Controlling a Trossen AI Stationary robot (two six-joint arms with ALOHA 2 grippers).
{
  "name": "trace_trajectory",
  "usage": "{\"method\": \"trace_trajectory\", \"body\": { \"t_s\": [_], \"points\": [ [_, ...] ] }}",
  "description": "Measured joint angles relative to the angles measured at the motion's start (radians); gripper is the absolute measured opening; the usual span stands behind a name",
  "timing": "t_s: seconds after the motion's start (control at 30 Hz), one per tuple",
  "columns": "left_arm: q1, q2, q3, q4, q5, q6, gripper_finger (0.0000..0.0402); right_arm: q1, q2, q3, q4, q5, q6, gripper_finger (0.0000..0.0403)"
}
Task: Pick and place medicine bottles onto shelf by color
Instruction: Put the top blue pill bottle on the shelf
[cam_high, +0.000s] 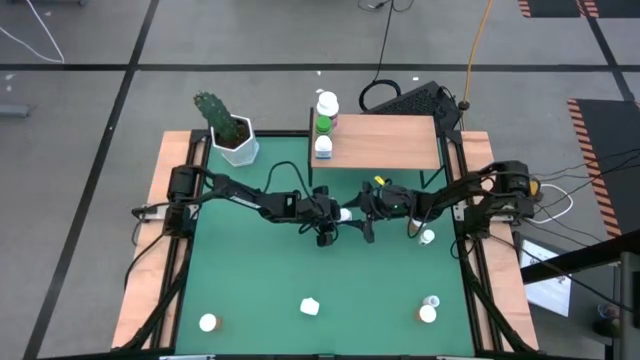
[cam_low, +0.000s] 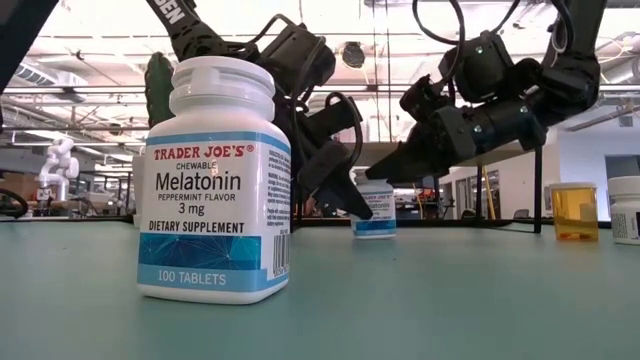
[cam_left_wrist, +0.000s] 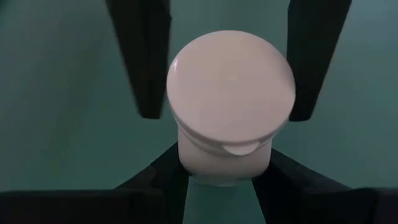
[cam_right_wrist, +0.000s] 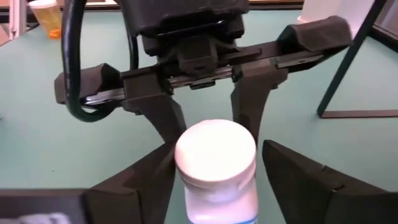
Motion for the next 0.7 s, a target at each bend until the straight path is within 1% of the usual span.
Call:
{"method": "trace_trajectory", "body": {
  "t_s": [0.13, 0.23, 0.37, 0.47, 0.6, 0.7],
  "points": [
    [0.001, 0.000, 0.000, 0.001, 0.002, -0.021, 0.0152, 0.001, 0.000, 0.000, -0.003, 0.000, -0.001, 0.0183],
    [-0.003, 0.000, 0.000, 0.002, 0.003, -0.024, 0.0168, 0.000, -0.010, 0.000, -0.011, -0.001, -0.002, 0.0160],
    [-0.016, -0.001, 0.000, -0.001, -0.012, -0.003, 0.0205, 0.001, -0.066, -0.001, -0.064, -0.013, -0.005, 0.0160],
    [-0.019, -0.030, -0.001, -0.056, -0.039, 0.015, 0.0237, 0.002, -0.142, -0.001, -0.124, -0.014, -0.031, 0.0160],
    [-0.016, -0.090, -0.001, -0.118, -0.051, 0.014, 0.0277, 0.001, -0.274, -0.001, -0.208, 0.012, -0.067, 0.0161],
    [-0.014, -0.113, 0.000, -0.125, -0.053, 0.015, 0.0296, -0.011, -0.394, 0.000, -0.277, 0.035, -0.114, 0.0161]
  ]
}}
